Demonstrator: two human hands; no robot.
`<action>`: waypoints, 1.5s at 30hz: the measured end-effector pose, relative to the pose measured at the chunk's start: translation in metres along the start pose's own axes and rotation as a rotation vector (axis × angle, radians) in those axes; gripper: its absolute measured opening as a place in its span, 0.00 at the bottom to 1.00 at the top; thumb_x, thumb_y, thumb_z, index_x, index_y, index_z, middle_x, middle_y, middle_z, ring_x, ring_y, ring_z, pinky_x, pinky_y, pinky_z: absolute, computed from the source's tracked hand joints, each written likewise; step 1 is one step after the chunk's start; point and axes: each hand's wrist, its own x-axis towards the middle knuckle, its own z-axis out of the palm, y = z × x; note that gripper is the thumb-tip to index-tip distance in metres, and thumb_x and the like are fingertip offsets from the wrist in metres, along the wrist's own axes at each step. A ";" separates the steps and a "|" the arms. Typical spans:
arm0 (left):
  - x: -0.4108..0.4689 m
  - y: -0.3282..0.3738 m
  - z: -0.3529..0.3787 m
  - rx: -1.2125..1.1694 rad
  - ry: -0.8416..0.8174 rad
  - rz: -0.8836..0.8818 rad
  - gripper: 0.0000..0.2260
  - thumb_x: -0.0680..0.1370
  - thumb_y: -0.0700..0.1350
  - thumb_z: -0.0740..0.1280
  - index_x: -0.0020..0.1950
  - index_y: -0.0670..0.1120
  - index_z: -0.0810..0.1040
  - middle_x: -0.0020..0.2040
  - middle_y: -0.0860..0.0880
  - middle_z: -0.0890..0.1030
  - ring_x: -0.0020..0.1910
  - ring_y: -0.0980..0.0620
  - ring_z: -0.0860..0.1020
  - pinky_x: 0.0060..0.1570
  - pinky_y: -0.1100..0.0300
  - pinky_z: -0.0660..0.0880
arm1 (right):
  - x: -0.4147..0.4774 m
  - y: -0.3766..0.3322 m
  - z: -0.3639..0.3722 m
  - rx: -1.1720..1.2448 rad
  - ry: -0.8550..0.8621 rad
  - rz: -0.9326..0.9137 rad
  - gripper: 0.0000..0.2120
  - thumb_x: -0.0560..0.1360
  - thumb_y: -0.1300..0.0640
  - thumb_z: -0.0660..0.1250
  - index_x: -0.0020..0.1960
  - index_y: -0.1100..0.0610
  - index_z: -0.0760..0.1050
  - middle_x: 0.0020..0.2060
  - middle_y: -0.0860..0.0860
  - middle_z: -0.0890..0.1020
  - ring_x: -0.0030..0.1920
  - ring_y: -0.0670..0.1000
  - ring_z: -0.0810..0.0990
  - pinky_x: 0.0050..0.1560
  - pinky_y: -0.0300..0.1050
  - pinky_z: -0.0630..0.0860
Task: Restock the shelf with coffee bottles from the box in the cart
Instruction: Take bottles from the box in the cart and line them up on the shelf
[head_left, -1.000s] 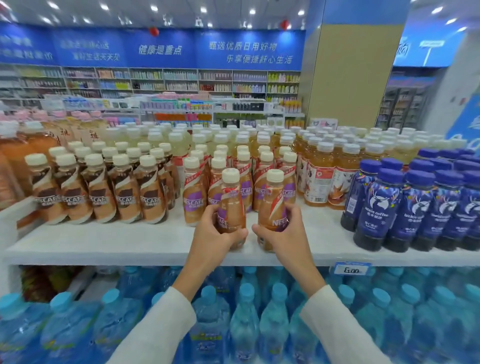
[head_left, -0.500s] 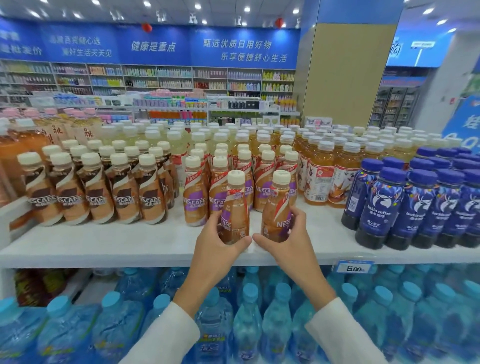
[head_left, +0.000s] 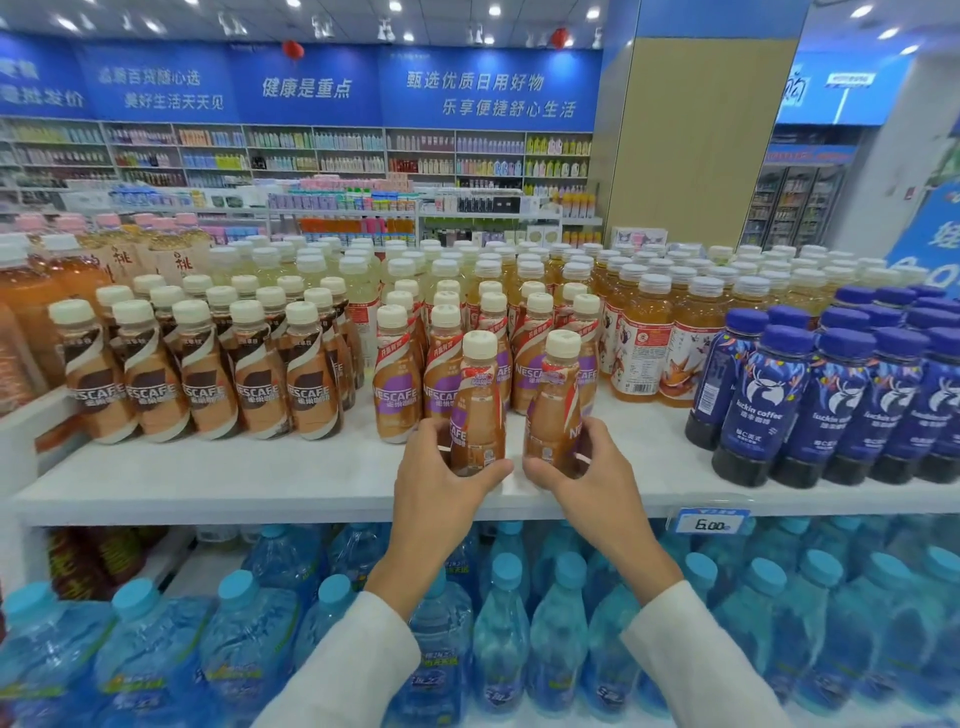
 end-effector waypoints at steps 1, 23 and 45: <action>0.001 -0.001 0.000 -0.002 -0.010 0.001 0.30 0.66 0.60 0.80 0.60 0.59 0.68 0.56 0.56 0.78 0.52 0.59 0.79 0.51 0.60 0.79 | 0.001 -0.001 -0.002 0.012 -0.042 -0.008 0.31 0.72 0.50 0.77 0.69 0.46 0.67 0.62 0.43 0.79 0.61 0.45 0.78 0.64 0.45 0.76; 0.010 -0.007 -0.008 -0.066 -0.156 0.017 0.26 0.69 0.51 0.81 0.63 0.55 0.74 0.60 0.54 0.78 0.54 0.59 0.80 0.57 0.59 0.79 | 0.007 -0.002 -0.017 0.072 -0.240 -0.031 0.24 0.77 0.63 0.72 0.63 0.42 0.66 0.56 0.36 0.76 0.58 0.38 0.78 0.65 0.42 0.75; 0.004 -0.002 0.009 -0.080 -0.037 0.022 0.31 0.70 0.51 0.80 0.71 0.51 0.75 0.60 0.53 0.78 0.53 0.57 0.81 0.53 0.63 0.79 | -0.001 0.004 -0.008 0.102 0.006 -0.122 0.28 0.68 0.54 0.81 0.63 0.46 0.72 0.54 0.39 0.80 0.54 0.35 0.79 0.50 0.29 0.77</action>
